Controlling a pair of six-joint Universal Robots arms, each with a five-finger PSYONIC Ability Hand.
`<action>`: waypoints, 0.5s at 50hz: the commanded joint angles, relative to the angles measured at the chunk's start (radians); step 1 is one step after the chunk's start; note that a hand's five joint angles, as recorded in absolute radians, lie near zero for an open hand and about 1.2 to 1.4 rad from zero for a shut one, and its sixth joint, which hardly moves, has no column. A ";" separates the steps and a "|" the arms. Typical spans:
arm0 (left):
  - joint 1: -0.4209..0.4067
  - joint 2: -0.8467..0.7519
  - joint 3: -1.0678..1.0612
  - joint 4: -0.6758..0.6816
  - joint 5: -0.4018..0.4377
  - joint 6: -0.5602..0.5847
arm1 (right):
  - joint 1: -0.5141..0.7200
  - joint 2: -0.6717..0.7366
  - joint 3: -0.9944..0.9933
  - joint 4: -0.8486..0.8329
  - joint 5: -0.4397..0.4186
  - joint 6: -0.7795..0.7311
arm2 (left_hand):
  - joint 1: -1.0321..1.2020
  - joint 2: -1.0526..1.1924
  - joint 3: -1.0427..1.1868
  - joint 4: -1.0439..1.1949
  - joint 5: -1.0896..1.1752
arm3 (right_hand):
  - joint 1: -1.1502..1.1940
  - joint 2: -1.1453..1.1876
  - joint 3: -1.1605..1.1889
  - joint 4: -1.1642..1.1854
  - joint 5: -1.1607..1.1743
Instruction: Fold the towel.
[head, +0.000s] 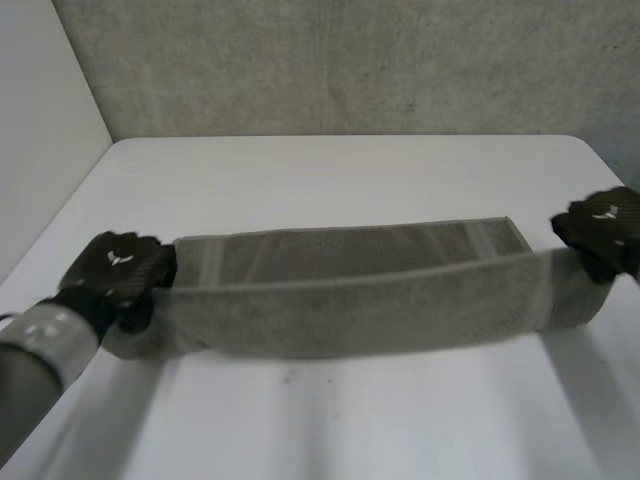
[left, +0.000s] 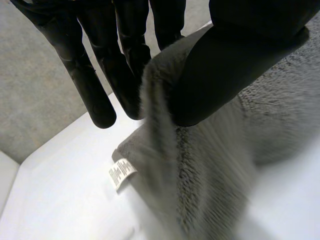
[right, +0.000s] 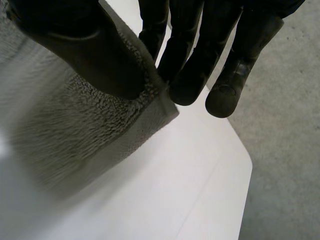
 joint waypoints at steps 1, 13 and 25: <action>-0.052 -0.384 0.288 0.068 -0.026 -0.014 | 0.154 0.362 -0.314 -0.108 0.198 0.010 | 0.188 0.177 0.179 0.177 0.184 | 0.051 0.056 0.055 0.053 0.053; -0.055 -0.745 0.737 0.068 -0.089 -0.070 | 0.227 0.679 -0.702 -0.128 0.232 0.082 | 0.188 0.177 0.179 0.177 0.184 | 0.051 0.056 0.055 0.053 0.053; -0.065 -0.961 1.002 0.066 -0.089 -0.077 | 0.252 0.838 -0.925 -0.134 0.298 0.074 | 0.188 0.177 0.179 0.177 0.184 | 0.051 0.056 0.055 0.053 0.053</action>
